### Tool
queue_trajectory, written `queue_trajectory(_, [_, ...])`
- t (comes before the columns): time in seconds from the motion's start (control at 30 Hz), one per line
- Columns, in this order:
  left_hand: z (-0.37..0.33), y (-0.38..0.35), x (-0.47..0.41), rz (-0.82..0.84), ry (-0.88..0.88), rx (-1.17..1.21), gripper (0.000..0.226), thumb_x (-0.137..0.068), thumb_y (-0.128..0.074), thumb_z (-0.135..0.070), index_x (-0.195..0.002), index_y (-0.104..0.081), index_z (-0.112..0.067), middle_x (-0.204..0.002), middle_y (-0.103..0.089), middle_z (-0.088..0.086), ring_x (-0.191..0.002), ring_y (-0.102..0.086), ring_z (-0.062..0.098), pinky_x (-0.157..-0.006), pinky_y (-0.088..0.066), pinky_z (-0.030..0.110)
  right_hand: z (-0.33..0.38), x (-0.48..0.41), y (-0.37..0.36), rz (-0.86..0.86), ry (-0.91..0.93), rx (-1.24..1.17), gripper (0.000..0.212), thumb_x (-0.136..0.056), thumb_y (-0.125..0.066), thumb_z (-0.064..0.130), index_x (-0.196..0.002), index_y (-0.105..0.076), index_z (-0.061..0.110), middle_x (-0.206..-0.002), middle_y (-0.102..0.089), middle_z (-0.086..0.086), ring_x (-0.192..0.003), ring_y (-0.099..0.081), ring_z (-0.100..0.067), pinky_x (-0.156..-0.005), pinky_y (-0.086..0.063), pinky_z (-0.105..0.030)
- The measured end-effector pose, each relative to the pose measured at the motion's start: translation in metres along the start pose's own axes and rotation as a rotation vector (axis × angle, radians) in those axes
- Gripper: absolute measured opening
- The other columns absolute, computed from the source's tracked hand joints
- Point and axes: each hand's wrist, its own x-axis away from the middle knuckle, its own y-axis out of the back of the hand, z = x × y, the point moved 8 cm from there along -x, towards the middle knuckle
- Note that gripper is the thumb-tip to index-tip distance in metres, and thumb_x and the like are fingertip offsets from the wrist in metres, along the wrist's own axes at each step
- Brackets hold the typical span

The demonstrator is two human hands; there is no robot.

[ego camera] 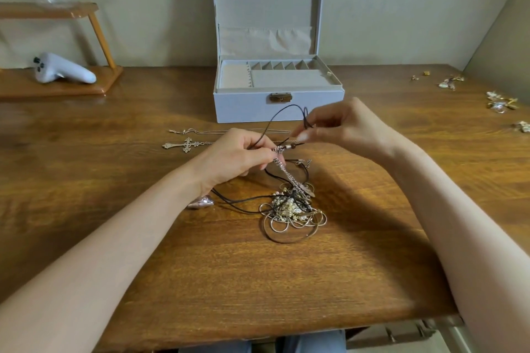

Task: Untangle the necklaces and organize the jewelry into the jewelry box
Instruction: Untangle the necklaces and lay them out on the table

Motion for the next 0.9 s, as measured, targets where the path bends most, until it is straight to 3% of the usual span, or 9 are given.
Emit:
queue_trajectory(0.1, [-0.001,0.001,0.0,-0.005,-0.001,0.013,0.024,-0.092,-0.051,-0.01,-0.079,-0.069,-0.016,-0.054,-0.044,-0.009,-0.046,-0.033,0.002,-0.045,-0.028,0.012,-0.001,0.001,-0.011,0.1,-0.014,0.053,0.016,-0.072,-0.078,0.025,-0.078,-0.075,0.011,-0.068,-0.054,-0.024,-0.059,-0.032,-0.013,-0.055,-0.023,-0.027])
queue_trajectory(0.23, [0.001,-0.001,0.001,0.012,0.027,0.001,0.024,-0.092,-0.05,-0.009,-0.076,-0.067,-0.014,-0.051,-0.042,-0.01,-0.045,-0.031,0.003,-0.046,-0.027,0.016,0.001,0.002,-0.006,0.105,-0.013,-0.004,0.02,-0.074,-0.074,0.027,-0.074,-0.07,0.007,-0.063,-0.049,-0.015,-0.06,-0.035,-0.013,-0.057,-0.026,-0.026])
queue_trajectory(0.3, [0.002,-0.003,0.001,0.027,0.037,-0.013,0.023,-0.092,-0.05,-0.01,-0.075,-0.066,-0.013,-0.052,-0.041,-0.008,-0.046,-0.031,0.004,-0.046,-0.027,0.016,0.003,0.003,-0.003,0.089,-0.004,-0.101,0.018,-0.076,-0.069,0.026,-0.073,-0.068,0.008,-0.062,-0.059,-0.003,-0.061,-0.045,-0.006,-0.062,-0.033,-0.02])
queue_trajectory(0.37, [0.001,-0.005,0.001,0.038,0.038,-0.008,0.024,-0.093,-0.049,-0.011,-0.076,-0.067,-0.012,-0.053,-0.041,-0.006,-0.045,-0.03,0.004,-0.045,-0.027,0.015,0.005,0.003,-0.005,0.095,0.012,-0.158,0.015,-0.078,-0.065,0.022,-0.07,-0.064,0.01,-0.057,-0.059,0.012,-0.056,-0.044,0.0,-0.057,-0.033,-0.013])
queue_trajectory(0.47, [-0.001,-0.005,0.001,0.045,0.034,-0.016,0.027,-0.092,-0.046,-0.007,-0.078,-0.068,-0.011,-0.053,-0.041,-0.006,-0.045,-0.029,0.003,-0.045,-0.026,0.014,0.002,0.002,-0.007,0.11,0.022,-0.26,0.02,-0.082,-0.064,0.021,-0.067,-0.058,0.008,-0.054,-0.05,0.011,-0.054,-0.035,-0.008,-0.055,-0.028,-0.019])
queue_trajectory(0.63, [0.001,-0.001,0.001,0.013,0.014,0.037,0.021,-0.093,-0.048,-0.009,-0.087,-0.068,-0.002,-0.053,-0.043,-0.009,-0.046,-0.033,0.002,-0.046,-0.028,0.014,0.001,0.001,-0.012,0.134,0.021,-0.347,0.022,-0.082,-0.059,0.019,-0.071,-0.054,0.001,-0.058,-0.054,0.011,-0.056,-0.038,-0.009,-0.059,-0.031,-0.024])
queue_trajectory(0.77, [-0.007,0.0,0.001,-0.05,-0.035,0.081,0.012,-0.088,-0.062,-0.016,-0.099,-0.065,-0.019,-0.065,-0.056,-0.019,-0.058,-0.05,-0.008,-0.052,-0.035,0.007,0.007,0.003,-0.02,0.162,0.05,-0.303,0.017,-0.083,-0.062,0.018,-0.072,-0.06,0.006,-0.06,-0.06,0.013,-0.056,-0.038,-0.008,-0.058,-0.031,-0.023])
queue_trajectory(0.9, [-0.012,0.002,0.001,-0.072,-0.092,0.062,0.011,-0.085,-0.064,-0.01,-0.094,-0.065,-0.016,-0.063,-0.059,-0.02,-0.057,-0.051,-0.012,-0.051,-0.035,0.002,0.013,0.004,-0.015,0.131,0.06,-0.323,0.015,-0.081,-0.058,0.018,-0.071,-0.057,0.007,-0.055,-0.058,0.016,-0.054,-0.038,-0.005,-0.056,-0.03,-0.021])
